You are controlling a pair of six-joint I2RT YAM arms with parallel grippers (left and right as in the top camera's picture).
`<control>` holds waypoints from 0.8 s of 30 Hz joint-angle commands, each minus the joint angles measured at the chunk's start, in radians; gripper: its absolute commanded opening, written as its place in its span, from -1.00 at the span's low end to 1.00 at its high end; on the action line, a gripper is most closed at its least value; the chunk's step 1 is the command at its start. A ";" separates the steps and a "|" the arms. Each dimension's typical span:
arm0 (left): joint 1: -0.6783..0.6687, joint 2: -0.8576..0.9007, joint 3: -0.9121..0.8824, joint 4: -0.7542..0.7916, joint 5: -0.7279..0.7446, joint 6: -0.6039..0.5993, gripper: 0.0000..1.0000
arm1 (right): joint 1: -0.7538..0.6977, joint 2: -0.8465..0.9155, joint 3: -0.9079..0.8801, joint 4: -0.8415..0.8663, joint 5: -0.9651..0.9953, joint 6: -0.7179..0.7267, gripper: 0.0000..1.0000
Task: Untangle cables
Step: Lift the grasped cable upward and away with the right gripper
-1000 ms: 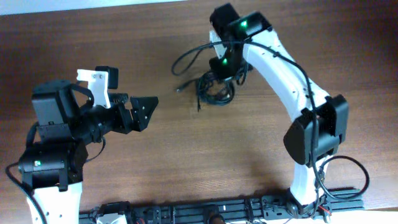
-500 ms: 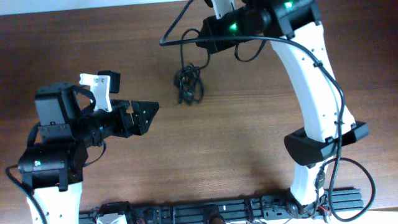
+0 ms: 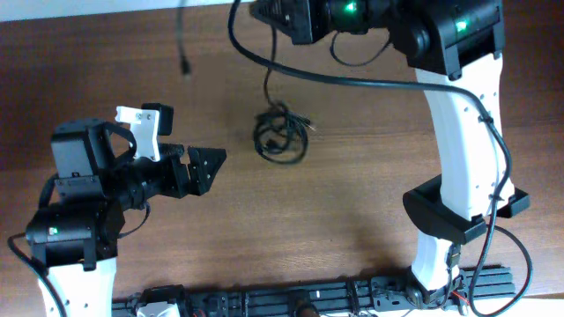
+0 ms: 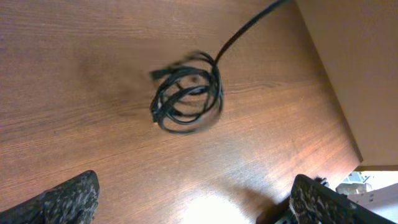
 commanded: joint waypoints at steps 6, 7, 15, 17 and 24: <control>-0.005 0.016 0.017 -0.002 0.011 0.024 0.98 | 0.014 -0.026 0.027 0.140 -0.135 0.090 -0.90; -0.005 0.016 0.017 -0.002 0.012 0.041 0.98 | 0.014 -0.026 0.027 0.161 -0.134 0.108 -0.90; -0.005 0.016 0.017 -0.002 0.023 0.065 0.98 | 0.012 -0.026 0.027 0.446 -0.101 0.210 -0.90; -0.005 0.016 0.017 -0.002 0.023 0.066 0.98 | 0.012 -0.026 0.027 0.478 -0.101 0.210 -0.90; -0.005 0.016 0.017 0.049 0.023 0.095 0.98 | 0.012 -0.026 0.027 0.479 -0.086 0.224 -0.90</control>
